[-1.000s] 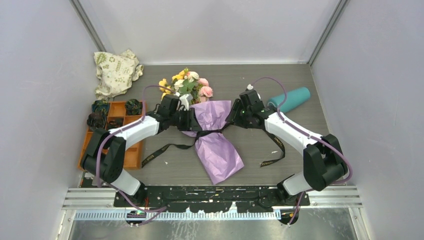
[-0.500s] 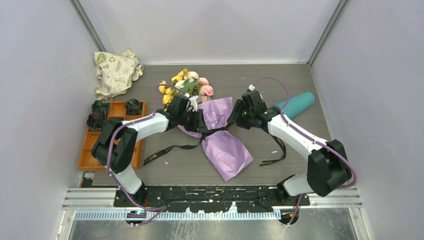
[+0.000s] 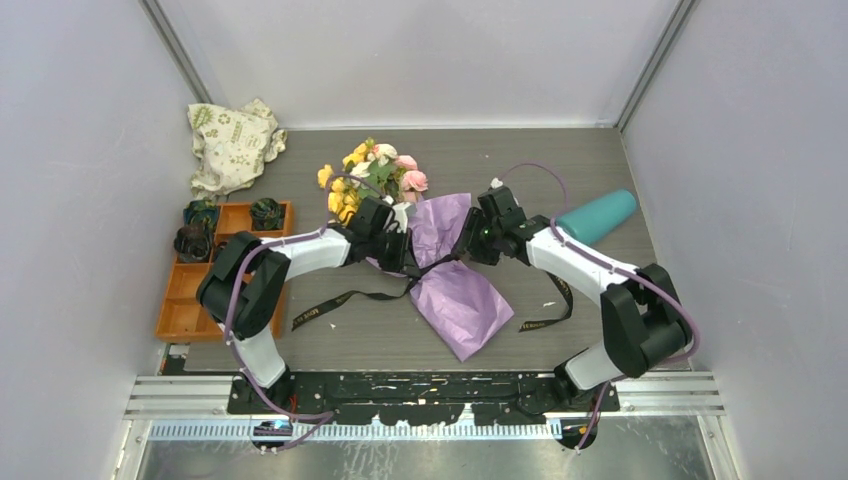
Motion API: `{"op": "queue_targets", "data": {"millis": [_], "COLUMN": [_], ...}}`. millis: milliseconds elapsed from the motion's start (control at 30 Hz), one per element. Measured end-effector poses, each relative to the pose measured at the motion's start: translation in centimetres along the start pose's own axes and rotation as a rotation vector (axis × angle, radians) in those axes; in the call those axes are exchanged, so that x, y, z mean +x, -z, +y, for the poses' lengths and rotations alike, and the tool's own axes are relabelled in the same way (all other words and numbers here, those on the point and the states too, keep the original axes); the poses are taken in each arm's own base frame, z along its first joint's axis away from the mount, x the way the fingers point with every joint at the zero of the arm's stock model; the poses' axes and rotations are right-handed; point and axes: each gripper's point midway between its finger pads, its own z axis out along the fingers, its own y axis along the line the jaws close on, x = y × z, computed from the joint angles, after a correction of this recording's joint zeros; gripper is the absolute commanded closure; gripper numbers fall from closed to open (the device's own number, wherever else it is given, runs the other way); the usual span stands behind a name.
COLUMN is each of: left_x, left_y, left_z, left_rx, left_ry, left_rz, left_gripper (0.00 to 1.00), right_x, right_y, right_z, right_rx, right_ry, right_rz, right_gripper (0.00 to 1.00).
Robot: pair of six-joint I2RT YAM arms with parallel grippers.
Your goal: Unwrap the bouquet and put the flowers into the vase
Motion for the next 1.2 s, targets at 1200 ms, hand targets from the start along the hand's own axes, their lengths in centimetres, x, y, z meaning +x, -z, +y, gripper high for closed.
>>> {"op": "queue_targets", "data": {"millis": [1200], "left_x": [-2.2], "left_y": [4.1], "left_z": [-1.6], "left_rx": [-0.044], "left_ry": [-0.05], "left_rz": [-0.111], "left_gripper": [1.0], "right_x": [3.2], "right_y": [-4.8], "right_z": [5.8], "right_rx": [-0.092], "right_ry": [-0.047], "right_rz": [0.137], "right_gripper": [0.46]}}
